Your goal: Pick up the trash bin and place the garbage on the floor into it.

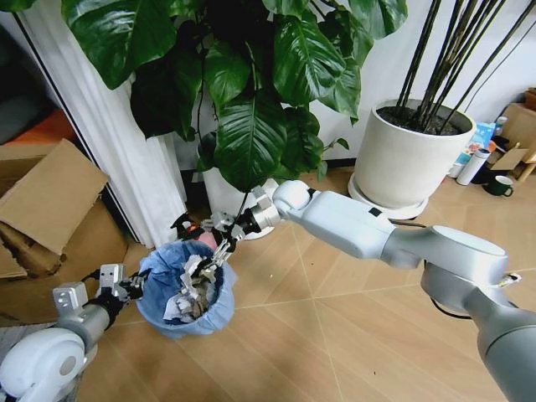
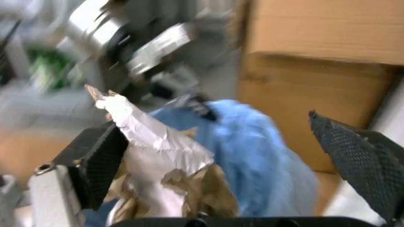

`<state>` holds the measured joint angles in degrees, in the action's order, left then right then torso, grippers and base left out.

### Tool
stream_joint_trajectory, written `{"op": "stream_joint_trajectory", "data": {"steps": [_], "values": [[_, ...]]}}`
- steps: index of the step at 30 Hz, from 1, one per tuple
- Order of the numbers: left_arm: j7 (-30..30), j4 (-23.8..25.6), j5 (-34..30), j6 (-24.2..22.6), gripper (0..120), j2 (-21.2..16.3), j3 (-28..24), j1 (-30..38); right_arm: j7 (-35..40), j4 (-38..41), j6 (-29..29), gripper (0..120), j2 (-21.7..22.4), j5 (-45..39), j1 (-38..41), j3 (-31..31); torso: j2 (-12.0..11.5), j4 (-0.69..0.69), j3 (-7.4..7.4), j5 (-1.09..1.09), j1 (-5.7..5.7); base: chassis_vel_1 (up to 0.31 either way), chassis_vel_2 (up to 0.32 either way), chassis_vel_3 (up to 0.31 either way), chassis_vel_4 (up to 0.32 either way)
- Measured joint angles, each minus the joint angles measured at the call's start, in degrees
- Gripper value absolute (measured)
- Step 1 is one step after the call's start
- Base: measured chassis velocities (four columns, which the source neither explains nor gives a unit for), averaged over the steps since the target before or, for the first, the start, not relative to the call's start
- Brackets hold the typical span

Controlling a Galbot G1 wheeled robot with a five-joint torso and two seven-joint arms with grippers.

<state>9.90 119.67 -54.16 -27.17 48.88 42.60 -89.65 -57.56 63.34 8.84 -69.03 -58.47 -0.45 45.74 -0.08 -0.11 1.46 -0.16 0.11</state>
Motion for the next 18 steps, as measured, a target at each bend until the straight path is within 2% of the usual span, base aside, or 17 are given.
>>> {"op": "stream_joint_trajectory", "data": {"steps": [2,3,6,10,18], "values": [[-0.1,0.0,-0.2,0.0,0,0.2,0.8,-0.3,5.5,1.7,1.0,100,3.0,-3.5,-3.4,-2.3,0.0,-0.02,0.0,0.01,0.0,0.0,0.0,0.0,0.0],[-0.1,0.0,-0.2,0.0,0,0.2,0.8,-0.3,5.5,1.7,1.0,100,3.0,-3.5,-3.4,-2.3,0.0,-0.02,0.0,0.01,0.0,0.0,0.0,0.0,0.0],[0.1,0.0,-0.6,0.0,0,0.1,1.6,-0.6,9.0,3.4,2.0,100,6.8,-5.9,-7.1,-4.4,0.0,-0.06,0.0,0.02,0.0,0.0,0.0,0.0,0.0],[0.5,0.0,-0.9,0.0,0,0.2,1.7,-0.5,9.8,4.7,2.5,100,8.5,-7.1,-8.4,-5.0,0.0,-0.05,0.0,0.0,0.0,0.0,0.0,0.0,0.0],[0.9,0.5,-0.9,-0.1,0,0.7,1.3,-0.5,9.8,4.5,2.8,100,6.2,-7.6,-7.5,-4.2,0.0,0.0,0.0,-0.01,0.0,0.0,0.0,0.0,0.0]]}}
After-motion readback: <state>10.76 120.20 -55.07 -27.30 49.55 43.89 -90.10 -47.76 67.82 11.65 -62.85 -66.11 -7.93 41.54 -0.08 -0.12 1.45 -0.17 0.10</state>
